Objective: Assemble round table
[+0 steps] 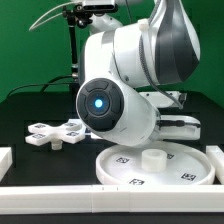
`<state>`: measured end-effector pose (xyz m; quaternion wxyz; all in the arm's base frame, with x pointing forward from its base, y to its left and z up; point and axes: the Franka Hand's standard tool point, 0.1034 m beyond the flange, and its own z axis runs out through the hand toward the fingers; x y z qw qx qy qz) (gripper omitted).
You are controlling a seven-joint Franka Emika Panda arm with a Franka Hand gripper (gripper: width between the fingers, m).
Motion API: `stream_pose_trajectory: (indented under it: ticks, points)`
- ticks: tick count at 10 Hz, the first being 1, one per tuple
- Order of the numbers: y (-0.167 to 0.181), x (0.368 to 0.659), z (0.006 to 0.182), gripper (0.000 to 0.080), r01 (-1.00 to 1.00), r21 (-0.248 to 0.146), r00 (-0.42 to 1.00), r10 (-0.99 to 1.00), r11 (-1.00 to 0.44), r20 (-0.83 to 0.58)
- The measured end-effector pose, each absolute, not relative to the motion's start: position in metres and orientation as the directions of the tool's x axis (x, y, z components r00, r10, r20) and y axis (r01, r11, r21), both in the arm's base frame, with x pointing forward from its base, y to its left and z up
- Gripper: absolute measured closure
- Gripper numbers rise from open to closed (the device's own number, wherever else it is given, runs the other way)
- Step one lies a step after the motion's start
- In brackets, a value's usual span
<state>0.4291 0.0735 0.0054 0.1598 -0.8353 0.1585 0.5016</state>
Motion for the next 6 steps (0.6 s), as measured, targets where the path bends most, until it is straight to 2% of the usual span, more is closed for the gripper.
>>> stream_pose_trajectory:
  ticks: [1,4,6]
  points:
    - [0.074,0.429,0.005,0.0397,-0.425,-0.108,0.448,-0.105,-0.899,-0.888]
    - [0.075,0.430,0.005,0.0395,-0.422,-0.110,0.450,-0.103,-0.900,-0.887]
    - [0.073,0.435,0.015,0.0395,-0.413,-0.132,0.462,-0.082,-0.901,-0.883]
